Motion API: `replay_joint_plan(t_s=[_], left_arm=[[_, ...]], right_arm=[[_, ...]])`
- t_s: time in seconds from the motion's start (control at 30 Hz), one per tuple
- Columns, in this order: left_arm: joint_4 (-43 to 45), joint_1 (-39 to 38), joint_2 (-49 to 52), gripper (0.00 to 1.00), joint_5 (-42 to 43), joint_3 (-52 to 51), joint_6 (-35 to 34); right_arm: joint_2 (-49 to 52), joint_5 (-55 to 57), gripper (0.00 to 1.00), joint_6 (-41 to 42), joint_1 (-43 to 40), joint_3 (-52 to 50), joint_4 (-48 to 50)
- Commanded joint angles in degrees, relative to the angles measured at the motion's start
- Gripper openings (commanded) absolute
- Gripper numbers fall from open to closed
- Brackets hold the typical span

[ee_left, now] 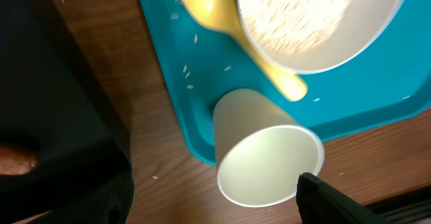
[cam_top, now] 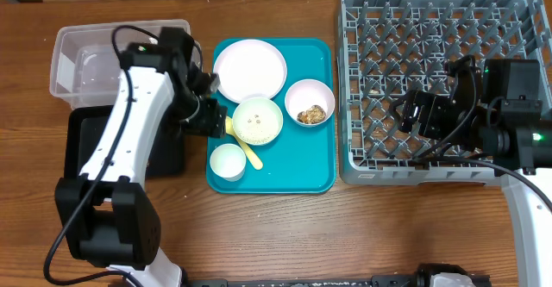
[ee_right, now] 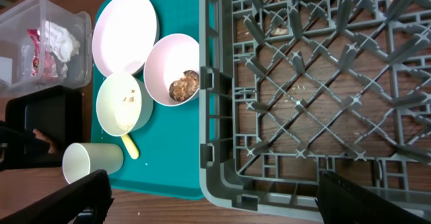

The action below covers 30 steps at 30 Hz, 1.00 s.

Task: Sort waste into correct bins and load items into the dishwasher
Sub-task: 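Grasp the white cup on the teal tray with the left gripper, then hand the white cup from the left gripper to the right gripper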

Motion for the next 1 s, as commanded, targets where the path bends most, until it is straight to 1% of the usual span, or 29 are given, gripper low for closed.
replay_joint_plan(t_s=[0.0, 0.03, 0.13, 0.23, 0.3, 0.37, 0.4, 0.43, 0.5, 0.57, 0.63, 0.67, 0.7, 0.73, 0.8, 0.83, 0.97], left_arm=[[3.41, -0.55, -0.5, 0.75, -3.74, -6.23, -0.52], [4.09, -0.57, -0.5, 0.74, -3.67, -7.1, -0.52], [6.67, -0.7, -0.5, 0.64, -3.08, -9.97, -0.44], [9.86, -1.57, -0.5, 0.63, -1.86, -13.42, 0.13], [12.04, -2.27, -0.5, 0.55, -1.84, -15.3, 0.11], [14.73, -2.93, -0.5, 0.34, -1.84, -17.29, 0.09], [15.67, -3.19, -0.5, 0.21, -1.81, -17.97, 0.07], [16.65, -3.39, -0.5, 0.04, -1.88, -18.71, -0.48], [17.0, -3.39, -0.52, 0.04, -1.03, -17.92, -3.41], [15.23, -2.86, -0.55, 0.04, 9.75, -13.77, -3.08], [13.62, -1.9, -0.55, 0.04, 26.18, -7.93, -0.2], [13.84, -1.01, -0.55, 0.04, 39.71, -3.67, 0.81], [15.19, -0.37, -0.55, 0.04, 50.8, 0.24, 0.7], [16.57, -0.31, -0.55, 0.04, 55.6, 2.14, -0.9], [20.46, -0.42, -0.55, 0.04, 62.38, 3.87, -5.16], [22.47, -0.42, -0.55, 0.04, 67.52, 4.09, -6.86], [24.0, -0.37, -0.55, 0.04, 77.37, 4.09, -7.65]], right_arm=[[0.17, -0.11, 1.0, -0.04, -0.42, 1.51, 0.17], [0.31, -0.11, 1.0, -0.04, -0.42, 1.51, 0.17], [1.03, -0.11, 1.0, -0.04, -0.42, 1.51, 0.15], [1.86, -0.11, 1.0, -0.04, -0.42, 1.51, 0.07], [2.01, -0.11, 1.0, -0.04, -0.42, 1.51, 0.07], [2.1, -0.09, 1.0, -0.04, -0.42, 1.51, 0.07], [2.1, -0.11, 1.0, -0.04, -0.42, 1.51, 0.07], [2.1, -0.11, 1.0, -0.04, -0.42, 1.51, 0.0], [2.1, -0.15, 1.0, -0.02, -0.42, 1.51, -0.02], [2.1, -1.36, 1.0, -0.02, -0.42, 1.51, 0.09], [2.1, -6.75, 1.0, -0.04, -0.42, 1.51, 1.25], [2.1, -11.74, 1.0, -0.04, -0.42, 1.51, 2.82], [2.16, -17.97, 1.0, -0.04, -0.09, 1.51, 6.1], [2.27, -21.79, 1.0, -0.04, 1.22, 1.51, 9.31], [2.36, -24.59, 1.0, -0.07, 4.39, 1.51, 13.92], [2.38, -24.79, 1.0, -0.04, 7.41, 1.51, 17.18], [2.49, -25.42, 1.0, -0.02, 12.04, 1.51, 22.45]])
